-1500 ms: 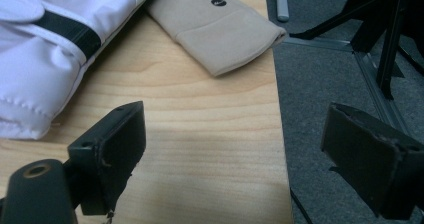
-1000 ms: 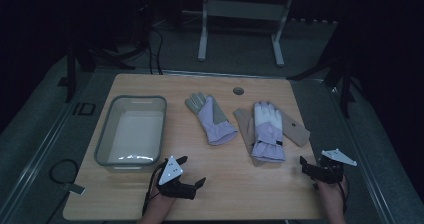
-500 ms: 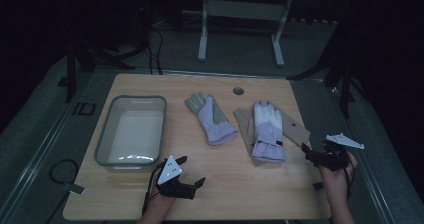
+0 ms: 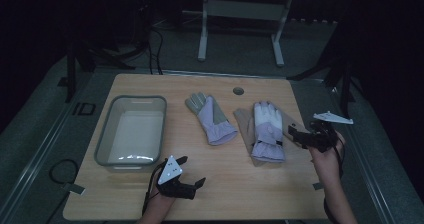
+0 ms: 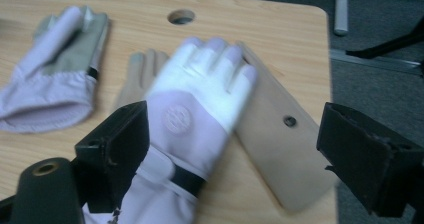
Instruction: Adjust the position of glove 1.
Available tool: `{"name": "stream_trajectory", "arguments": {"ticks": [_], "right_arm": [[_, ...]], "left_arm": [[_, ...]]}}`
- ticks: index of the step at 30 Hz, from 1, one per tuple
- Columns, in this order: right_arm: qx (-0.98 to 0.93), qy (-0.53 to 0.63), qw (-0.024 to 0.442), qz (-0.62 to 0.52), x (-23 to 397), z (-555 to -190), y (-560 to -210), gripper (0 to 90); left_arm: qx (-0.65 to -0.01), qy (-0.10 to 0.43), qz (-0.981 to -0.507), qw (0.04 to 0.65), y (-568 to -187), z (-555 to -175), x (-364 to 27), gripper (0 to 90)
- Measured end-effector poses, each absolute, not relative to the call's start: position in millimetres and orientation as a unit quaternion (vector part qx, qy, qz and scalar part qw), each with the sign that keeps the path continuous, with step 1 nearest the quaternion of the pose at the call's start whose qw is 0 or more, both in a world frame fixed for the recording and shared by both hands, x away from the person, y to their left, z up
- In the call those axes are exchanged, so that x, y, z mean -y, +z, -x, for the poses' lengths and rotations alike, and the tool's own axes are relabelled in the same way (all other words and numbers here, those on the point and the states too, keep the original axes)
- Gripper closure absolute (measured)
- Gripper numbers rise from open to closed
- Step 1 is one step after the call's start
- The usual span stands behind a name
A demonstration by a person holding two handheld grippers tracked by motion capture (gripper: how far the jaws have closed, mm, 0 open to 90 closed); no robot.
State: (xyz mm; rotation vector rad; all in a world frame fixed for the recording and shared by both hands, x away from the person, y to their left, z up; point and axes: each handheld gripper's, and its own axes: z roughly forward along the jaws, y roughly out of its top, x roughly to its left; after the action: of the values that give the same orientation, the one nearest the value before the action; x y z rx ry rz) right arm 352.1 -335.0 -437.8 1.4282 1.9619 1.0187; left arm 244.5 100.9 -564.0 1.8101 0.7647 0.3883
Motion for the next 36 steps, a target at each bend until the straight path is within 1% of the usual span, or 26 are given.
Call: {"name": "stream_trajectory", "arguments": {"ticks": [1, 2, 5, 6, 12, 14, 15, 18, 19, 21, 31, 32, 34, 36], "right_arm": [[-0.721, 0.375, 0.252, -0.525, 335, -352, -438, 11.4], [-0.727, 0.377, 0.252, -0.516, 326, -356, -434, 11.0], [-0.731, 0.378, 0.252, -0.509, 318, -359, -431, 10.9], [-0.736, 0.381, 0.250, -0.500, 308, -363, -428, 10.9], [-0.747, 0.390, 0.250, -0.477, 284, -374, -420, 11.5], [-0.747, 0.390, 0.250, -0.477, 284, -374, -420, 11.5], [-0.753, 0.396, 0.245, -0.465, 272, -380, -416, 13.4], [-0.759, 0.399, 0.238, -0.456, 264, -384, -415, 13.9], [-0.765, 0.401, 0.235, -0.446, 255, -389, -415, 16.3], [-0.768, 0.401, 0.234, -0.441, 250, -391, -415, 16.3], [-0.804, 0.397, 0.200, -0.395, 199, -415, -427, 22.8], [-0.804, 0.397, 0.200, -0.395, 199, -415, -427, 22.8], [-0.811, 0.391, 0.195, -0.389, 191, -420, -432, 25.2], [-0.827, 0.369, 0.195, -0.377, 180, -428, -441, 32.5]], "left_arm": [[-0.322, 0.163, -0.761, 0.539, -564, -244, -101, 3.8], [-0.321, 0.163, -0.761, 0.539, -564, -244, -101, 3.8], [-0.319, 0.164, -0.762, 0.539, -564, -244, -101, 3.8], [-0.319, 0.163, -0.763, 0.538, -564, -244, -100, 3.8], [-0.320, 0.161, -0.761, 0.540, -564, -245, -101, 3.8], [-0.320, 0.161, -0.761, 0.541, -564, -245, -101, 3.8], [-0.320, 0.160, -0.761, 0.541, -564, -245, -101, 3.8], [-0.320, 0.160, -0.761, 0.541, -564, -245, -102, 3.8], [-0.321, 0.159, -0.760, 0.542, -564, -245, -102, 3.8], [-0.321, 0.159, -0.759, 0.543, -564, -245, -102, 3.8], [-0.320, 0.155, -0.759, 0.546, -564, -245, -103, 3.8], [-0.320, 0.155, -0.759, 0.546, -564, -245, -103, 3.8], [-0.321, 0.155, -0.758, 0.547, -564, -245, -103, 3.8], [-0.321, 0.154, -0.758, 0.547, -564, -245, -103, 3.8]]}}
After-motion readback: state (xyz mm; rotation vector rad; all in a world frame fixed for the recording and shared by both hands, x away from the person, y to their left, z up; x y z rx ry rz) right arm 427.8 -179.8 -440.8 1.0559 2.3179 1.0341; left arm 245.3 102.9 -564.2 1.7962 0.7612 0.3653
